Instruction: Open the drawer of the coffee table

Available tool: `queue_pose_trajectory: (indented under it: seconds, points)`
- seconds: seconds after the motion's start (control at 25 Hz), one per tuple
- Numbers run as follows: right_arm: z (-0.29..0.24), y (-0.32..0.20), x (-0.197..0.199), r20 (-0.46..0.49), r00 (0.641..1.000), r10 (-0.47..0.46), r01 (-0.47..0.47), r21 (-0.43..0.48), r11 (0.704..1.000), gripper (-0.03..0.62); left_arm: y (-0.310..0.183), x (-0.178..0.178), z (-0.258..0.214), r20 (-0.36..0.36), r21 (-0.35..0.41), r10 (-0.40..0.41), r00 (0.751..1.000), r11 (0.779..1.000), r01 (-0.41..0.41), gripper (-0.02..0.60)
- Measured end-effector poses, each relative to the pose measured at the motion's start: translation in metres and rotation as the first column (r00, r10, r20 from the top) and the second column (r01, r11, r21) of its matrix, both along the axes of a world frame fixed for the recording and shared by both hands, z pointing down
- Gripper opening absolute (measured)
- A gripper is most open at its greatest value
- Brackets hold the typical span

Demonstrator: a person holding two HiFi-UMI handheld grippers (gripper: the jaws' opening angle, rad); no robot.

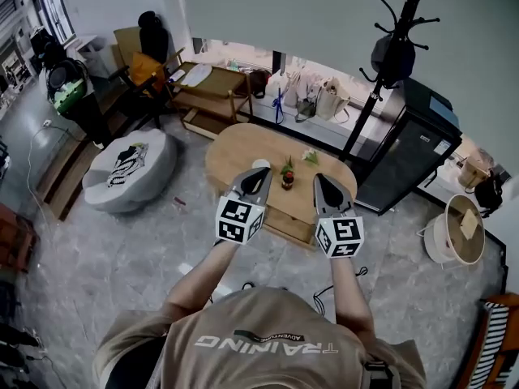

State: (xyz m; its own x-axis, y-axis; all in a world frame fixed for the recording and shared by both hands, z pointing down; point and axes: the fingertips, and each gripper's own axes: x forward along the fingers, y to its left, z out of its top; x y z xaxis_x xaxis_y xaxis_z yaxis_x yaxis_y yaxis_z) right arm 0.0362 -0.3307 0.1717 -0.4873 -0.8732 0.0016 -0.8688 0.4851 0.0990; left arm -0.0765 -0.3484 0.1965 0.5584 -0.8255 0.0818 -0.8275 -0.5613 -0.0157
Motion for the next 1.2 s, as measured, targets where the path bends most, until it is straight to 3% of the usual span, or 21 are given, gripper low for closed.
queue_pose_trajectory:
  seconds: [0.16,0.84,1.2]
  points:
    - [-0.011,0.001,-0.011,-0.038,0.999,-0.022,0.023,0.027,0.999,0.006,-0.003,-0.005,-0.016,-0.02,0.02,0.007,1.0,1.0,-0.006,-0.009]
    - [-0.013,0.008,-0.001,0.018,1.0,-0.012,0.012,0.001,1.0,0.006,0.001,0.001,-0.012,0.003,0.016,0.039,0.999,0.999,-0.039,-0.009]
    - [-0.008,0.013,-0.017,-0.017,0.999,-0.043,0.043,0.003,0.999,0.006,0.008,-0.005,-0.008,0.019,0.011,0.028,0.999,1.0,-0.028,-0.009]
